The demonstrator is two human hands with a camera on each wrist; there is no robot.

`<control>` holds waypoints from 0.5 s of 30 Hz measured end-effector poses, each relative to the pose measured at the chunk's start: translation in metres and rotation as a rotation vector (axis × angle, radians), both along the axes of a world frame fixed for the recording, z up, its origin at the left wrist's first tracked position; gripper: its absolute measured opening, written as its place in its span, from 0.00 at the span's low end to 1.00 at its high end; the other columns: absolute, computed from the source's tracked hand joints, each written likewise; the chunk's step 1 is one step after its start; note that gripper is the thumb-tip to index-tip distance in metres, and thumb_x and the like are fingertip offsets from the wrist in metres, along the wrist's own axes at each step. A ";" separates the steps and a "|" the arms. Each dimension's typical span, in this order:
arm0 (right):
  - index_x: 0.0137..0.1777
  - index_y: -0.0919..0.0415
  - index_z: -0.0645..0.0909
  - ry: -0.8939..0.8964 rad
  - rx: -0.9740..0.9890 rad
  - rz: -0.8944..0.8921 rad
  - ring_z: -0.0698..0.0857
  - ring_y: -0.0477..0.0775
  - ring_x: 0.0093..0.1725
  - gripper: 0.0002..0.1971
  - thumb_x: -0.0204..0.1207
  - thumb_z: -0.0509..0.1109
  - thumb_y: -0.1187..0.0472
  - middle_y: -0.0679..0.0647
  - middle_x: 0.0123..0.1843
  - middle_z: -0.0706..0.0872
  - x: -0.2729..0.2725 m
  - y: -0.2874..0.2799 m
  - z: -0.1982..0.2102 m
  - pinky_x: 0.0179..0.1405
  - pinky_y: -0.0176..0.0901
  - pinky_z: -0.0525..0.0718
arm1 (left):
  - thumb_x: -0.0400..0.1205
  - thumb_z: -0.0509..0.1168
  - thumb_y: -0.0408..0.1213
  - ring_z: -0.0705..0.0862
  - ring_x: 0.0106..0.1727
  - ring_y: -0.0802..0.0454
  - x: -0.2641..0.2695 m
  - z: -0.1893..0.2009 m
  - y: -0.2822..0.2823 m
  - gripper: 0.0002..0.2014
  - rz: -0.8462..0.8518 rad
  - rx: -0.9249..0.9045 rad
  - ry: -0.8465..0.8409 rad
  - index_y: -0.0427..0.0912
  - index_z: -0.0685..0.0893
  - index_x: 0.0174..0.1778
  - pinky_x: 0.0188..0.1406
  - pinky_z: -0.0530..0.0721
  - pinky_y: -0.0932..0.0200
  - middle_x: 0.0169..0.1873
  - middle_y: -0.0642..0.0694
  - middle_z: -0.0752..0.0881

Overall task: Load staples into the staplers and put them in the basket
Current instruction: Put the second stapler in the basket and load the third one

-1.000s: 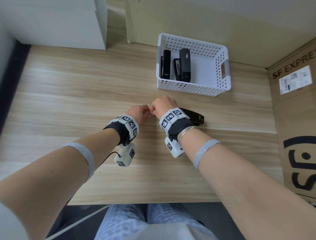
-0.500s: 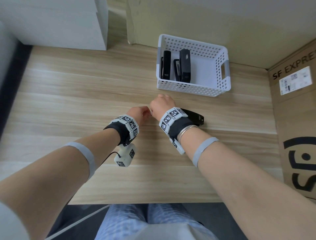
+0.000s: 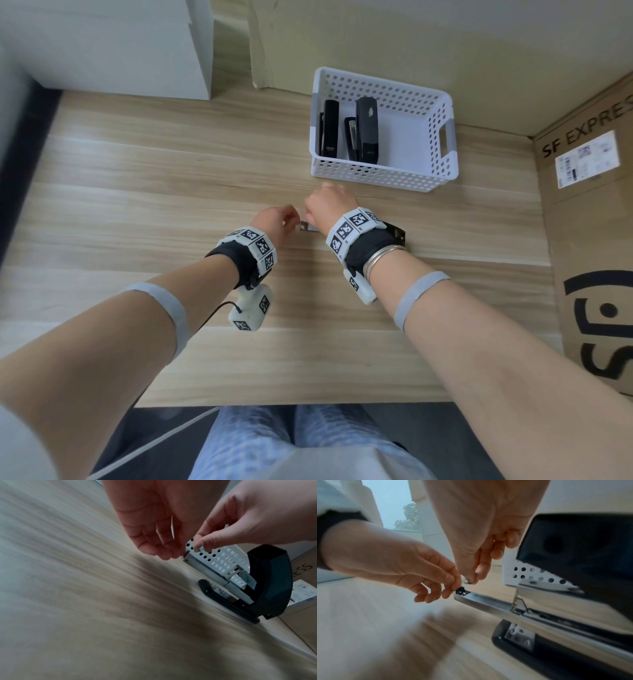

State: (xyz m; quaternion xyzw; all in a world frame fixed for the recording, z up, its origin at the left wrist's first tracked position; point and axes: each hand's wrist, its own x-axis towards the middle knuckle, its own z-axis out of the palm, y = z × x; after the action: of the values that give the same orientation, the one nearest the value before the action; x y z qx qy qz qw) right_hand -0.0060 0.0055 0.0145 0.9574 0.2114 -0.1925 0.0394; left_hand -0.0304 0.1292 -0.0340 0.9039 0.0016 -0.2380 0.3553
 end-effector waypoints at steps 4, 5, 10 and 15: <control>0.55 0.57 0.84 -0.015 0.074 -0.081 0.83 0.58 0.57 0.12 0.83 0.60 0.55 0.55 0.52 0.88 0.002 -0.002 0.003 0.53 0.48 0.80 | 0.83 0.59 0.42 0.81 0.42 0.44 0.005 0.006 -0.002 0.14 0.044 -0.081 -0.035 0.35 0.83 0.54 0.43 0.76 0.56 0.49 0.35 0.88; 0.55 0.57 0.83 -0.009 0.085 -0.103 0.84 0.59 0.55 0.12 0.83 0.59 0.57 0.55 0.51 0.88 0.002 -0.003 0.003 0.51 0.48 0.80 | 0.83 0.59 0.42 0.79 0.41 0.47 0.006 0.007 -0.003 0.14 0.051 -0.107 -0.040 0.35 0.83 0.53 0.43 0.74 0.59 0.48 0.37 0.88; 0.54 0.59 0.82 0.032 0.213 -0.217 0.86 0.59 0.50 0.11 0.82 0.59 0.60 0.56 0.47 0.87 -0.001 -0.009 0.003 0.46 0.49 0.82 | 0.80 0.65 0.40 0.76 0.34 0.55 0.006 0.005 -0.006 0.12 0.102 -0.202 -0.041 0.36 0.85 0.51 0.29 0.71 0.73 0.36 0.47 0.83; 0.53 0.58 0.83 0.036 0.266 -0.256 0.86 0.58 0.48 0.09 0.81 0.61 0.59 0.55 0.47 0.89 -0.001 -0.011 0.000 0.46 0.48 0.84 | 0.79 0.66 0.41 0.75 0.18 0.76 0.006 0.003 -0.007 0.11 0.149 -0.260 -0.035 0.35 0.85 0.48 0.20 0.70 0.85 0.25 0.57 0.77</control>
State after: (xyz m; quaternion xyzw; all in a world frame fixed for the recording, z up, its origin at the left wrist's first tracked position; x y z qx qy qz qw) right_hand -0.0073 -0.0060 0.0144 0.9697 0.1119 -0.1837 -0.1163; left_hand -0.0240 0.1219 -0.0308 0.8516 0.0317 -0.1936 0.4860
